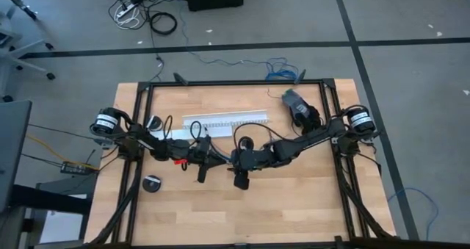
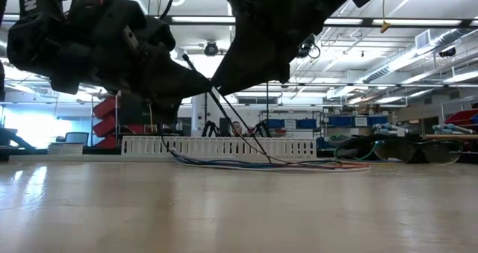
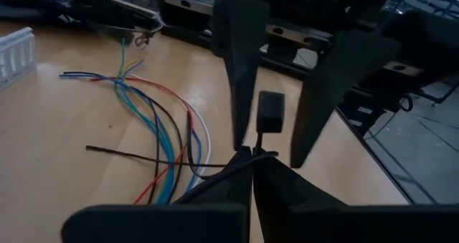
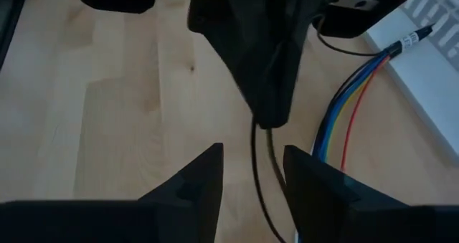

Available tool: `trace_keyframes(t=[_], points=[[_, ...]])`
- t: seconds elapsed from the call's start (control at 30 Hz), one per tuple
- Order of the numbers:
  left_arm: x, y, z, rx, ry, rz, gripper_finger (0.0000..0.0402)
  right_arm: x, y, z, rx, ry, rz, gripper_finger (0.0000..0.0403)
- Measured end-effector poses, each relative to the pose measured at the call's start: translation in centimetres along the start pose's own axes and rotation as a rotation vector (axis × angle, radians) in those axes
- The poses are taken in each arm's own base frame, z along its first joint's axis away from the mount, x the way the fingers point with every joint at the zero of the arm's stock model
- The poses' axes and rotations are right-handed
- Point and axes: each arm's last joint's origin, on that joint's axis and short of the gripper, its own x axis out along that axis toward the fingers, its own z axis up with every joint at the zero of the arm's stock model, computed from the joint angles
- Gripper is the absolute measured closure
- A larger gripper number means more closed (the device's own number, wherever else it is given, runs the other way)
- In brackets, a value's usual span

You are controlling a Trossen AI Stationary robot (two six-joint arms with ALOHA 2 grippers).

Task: Ziptie cables
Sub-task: Wrap the colored wires together using a zip tie

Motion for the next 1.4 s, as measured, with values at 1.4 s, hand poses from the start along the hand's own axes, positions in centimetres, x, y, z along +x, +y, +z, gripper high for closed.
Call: trace_keyframes(t=[1.4], points=[[-0.1,0.2,-1.0,0.032,0.092,0.042,0.0401,-0.1,-1.1,1.9,0.003,-0.119,0.037,0.0402]])
